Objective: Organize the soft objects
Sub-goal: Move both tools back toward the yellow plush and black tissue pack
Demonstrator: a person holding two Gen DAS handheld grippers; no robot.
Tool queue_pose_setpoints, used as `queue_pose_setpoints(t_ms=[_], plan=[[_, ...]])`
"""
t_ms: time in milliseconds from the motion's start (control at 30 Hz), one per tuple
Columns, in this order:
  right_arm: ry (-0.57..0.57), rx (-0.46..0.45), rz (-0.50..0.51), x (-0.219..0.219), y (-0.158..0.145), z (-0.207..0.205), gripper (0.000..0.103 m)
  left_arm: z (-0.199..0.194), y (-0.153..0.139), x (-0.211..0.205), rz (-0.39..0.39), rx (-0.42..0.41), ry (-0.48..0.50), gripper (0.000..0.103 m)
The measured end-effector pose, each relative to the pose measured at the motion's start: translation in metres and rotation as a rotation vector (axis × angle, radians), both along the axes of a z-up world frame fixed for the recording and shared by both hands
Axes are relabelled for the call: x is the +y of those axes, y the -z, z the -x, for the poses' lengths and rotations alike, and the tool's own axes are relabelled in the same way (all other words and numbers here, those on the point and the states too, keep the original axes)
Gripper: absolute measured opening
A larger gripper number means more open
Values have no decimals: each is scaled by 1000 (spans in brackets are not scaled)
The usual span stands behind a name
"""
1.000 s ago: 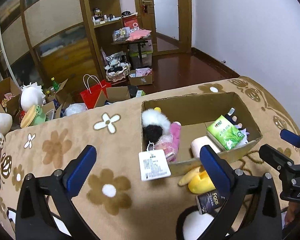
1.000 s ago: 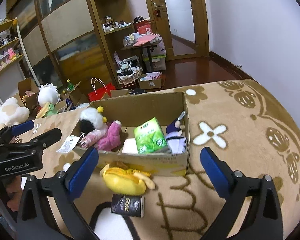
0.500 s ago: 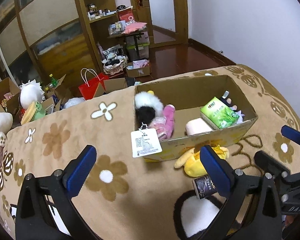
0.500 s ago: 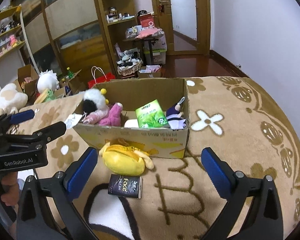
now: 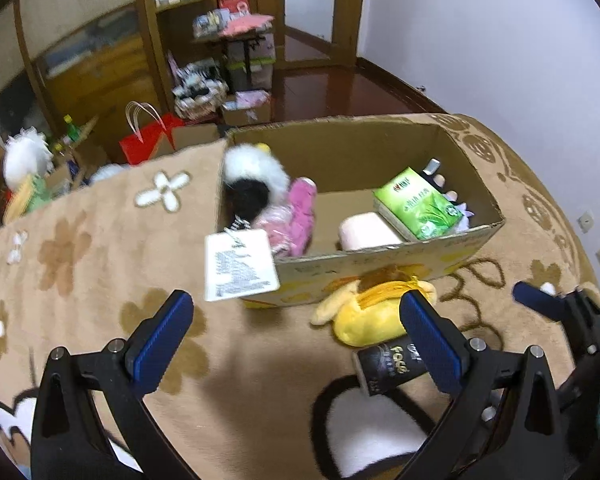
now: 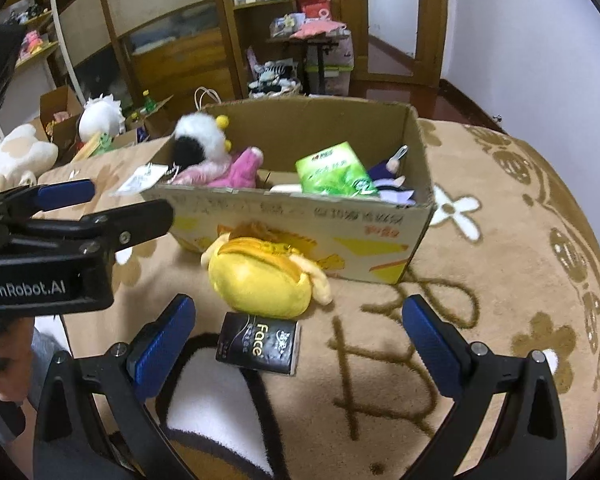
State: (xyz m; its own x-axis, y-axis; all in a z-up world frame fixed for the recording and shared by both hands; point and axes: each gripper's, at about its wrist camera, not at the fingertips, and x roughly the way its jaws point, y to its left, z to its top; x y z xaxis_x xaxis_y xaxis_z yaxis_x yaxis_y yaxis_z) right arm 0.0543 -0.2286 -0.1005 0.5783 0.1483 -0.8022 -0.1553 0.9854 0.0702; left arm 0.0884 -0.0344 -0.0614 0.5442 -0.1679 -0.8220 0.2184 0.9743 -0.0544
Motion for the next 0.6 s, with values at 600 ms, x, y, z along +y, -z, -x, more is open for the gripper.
queue_pose_setpoints(t_ms=[600], plan=[[-12, 124, -70, 2, 29, -10, 103, -17, 39, -21, 60, 113, 49, 102]])
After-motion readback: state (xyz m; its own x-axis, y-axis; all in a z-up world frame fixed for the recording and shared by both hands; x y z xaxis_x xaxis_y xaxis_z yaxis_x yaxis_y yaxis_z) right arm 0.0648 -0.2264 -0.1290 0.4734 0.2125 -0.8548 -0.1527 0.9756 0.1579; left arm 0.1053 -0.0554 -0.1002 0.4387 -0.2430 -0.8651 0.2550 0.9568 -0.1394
